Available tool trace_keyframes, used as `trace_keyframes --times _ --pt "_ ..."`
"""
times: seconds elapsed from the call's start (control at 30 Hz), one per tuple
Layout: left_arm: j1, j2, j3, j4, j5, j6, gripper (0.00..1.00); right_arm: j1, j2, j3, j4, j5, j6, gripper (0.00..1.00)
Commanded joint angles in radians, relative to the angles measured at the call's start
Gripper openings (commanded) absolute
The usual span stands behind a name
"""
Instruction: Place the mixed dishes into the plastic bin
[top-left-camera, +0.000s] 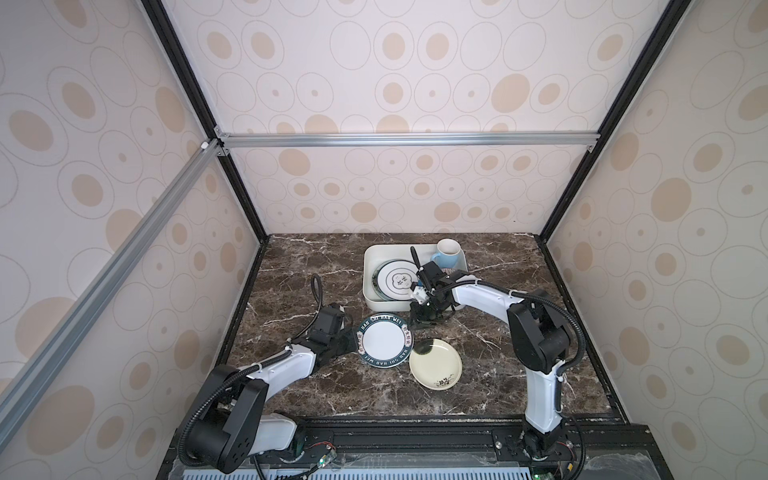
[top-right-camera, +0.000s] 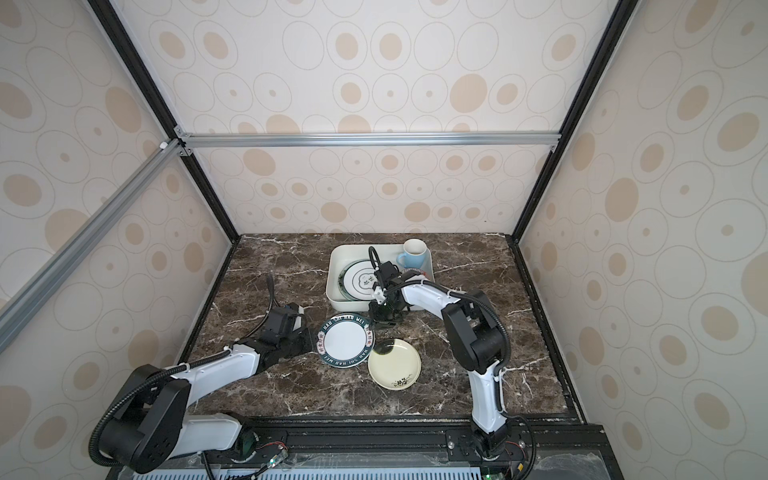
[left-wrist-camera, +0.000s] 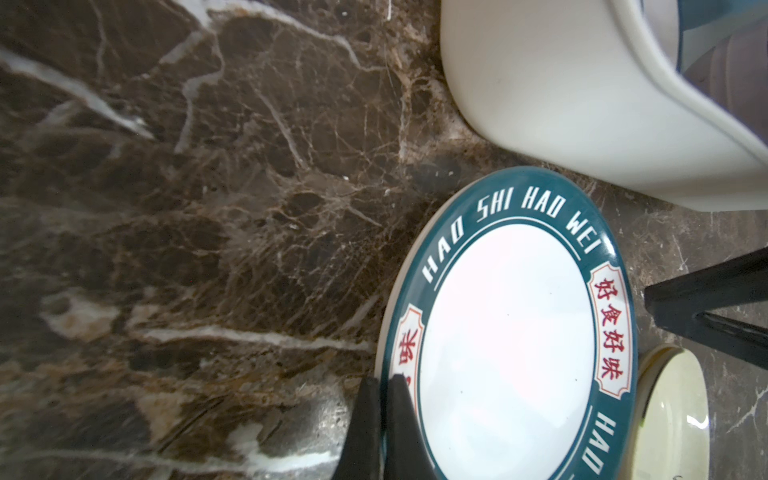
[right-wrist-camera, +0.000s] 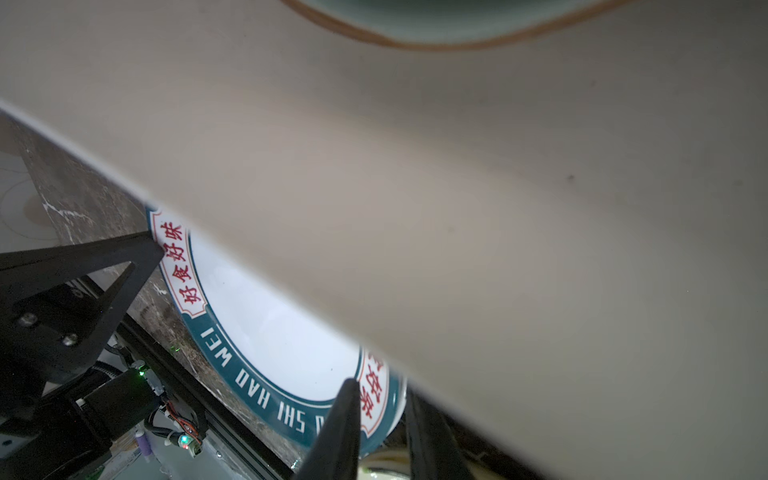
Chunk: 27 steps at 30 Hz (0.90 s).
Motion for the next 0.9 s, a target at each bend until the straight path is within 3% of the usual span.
trace_keyframes --times 0.0,0.67,0.87 --pt "-0.006 0.007 -0.024 -0.065 -0.019 0.012 0.00 0.000 -0.006 -0.016 -0.004 -0.026 -0.001 0.23" --pt "-0.006 0.033 -0.030 -0.043 -0.006 0.007 0.00 0.004 0.035 -0.035 0.032 -0.072 0.011 0.22" --pt "-0.006 0.002 -0.022 -0.064 -0.014 0.008 0.22 0.009 0.046 -0.024 0.027 -0.076 0.010 0.15"
